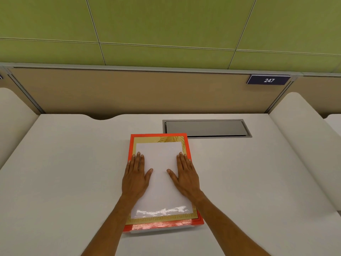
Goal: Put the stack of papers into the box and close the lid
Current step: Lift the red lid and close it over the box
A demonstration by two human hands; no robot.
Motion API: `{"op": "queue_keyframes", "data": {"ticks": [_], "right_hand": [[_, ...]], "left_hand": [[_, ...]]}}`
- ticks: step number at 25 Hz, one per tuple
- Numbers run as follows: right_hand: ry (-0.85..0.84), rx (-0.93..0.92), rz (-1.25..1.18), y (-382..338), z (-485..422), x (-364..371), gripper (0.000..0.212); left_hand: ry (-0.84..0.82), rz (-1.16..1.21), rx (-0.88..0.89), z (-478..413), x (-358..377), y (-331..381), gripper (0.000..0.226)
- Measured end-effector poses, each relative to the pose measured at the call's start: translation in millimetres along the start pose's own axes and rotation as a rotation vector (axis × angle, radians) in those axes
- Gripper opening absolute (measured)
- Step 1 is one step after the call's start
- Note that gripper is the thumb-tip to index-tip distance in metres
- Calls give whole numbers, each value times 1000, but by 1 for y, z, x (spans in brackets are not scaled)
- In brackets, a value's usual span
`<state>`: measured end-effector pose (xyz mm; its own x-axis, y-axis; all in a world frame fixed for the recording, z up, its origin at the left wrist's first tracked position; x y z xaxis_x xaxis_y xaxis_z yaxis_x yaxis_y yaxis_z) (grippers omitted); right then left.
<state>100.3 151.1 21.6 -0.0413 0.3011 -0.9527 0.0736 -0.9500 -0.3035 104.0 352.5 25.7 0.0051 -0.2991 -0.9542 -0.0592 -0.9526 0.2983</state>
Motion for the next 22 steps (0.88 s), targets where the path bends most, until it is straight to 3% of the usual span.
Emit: {"op": "queue_keyframes", "data": {"ticks": [14, 22], "right_hand": [[34, -5, 59, 3, 0, 10, 82], [-14, -2, 33, 1, -1, 9, 84]], "left_hand": [[-8, -121, -32, 1, 14, -7, 78], [-37, -79, -34, -1, 13, -7, 86]]}}
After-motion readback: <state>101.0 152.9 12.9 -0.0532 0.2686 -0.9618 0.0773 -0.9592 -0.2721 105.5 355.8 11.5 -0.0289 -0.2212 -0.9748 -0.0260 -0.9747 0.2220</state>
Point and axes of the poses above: each hand's wrist, its own z-axis away from the middle knuckle, its own x-axis out of the palm, y = z × x, the point moved 10 cm from there along -z, towards the middle knuckle
